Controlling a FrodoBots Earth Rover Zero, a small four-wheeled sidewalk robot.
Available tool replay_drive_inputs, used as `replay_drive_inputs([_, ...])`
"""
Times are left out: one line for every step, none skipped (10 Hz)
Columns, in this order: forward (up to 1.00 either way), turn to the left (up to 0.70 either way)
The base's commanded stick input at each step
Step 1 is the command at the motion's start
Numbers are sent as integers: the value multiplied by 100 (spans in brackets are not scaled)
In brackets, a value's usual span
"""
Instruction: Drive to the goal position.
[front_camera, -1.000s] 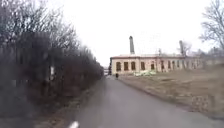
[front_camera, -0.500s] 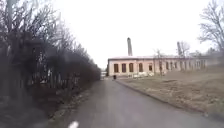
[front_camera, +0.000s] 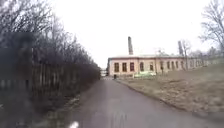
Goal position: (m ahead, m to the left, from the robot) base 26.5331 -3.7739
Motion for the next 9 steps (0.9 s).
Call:
replay_drive_inputs([100, 0])
replay_drive_inputs([100, 0])
replay_drive_inputs([100, 0])
replay_drive_inputs([100, 0])
replay_drive_inputs([100, 0])
replay_drive_inputs([100, 0])
replay_drive_inputs([100, 0])
replay_drive_inputs([100, 0])
replay_drive_inputs([100, 0])
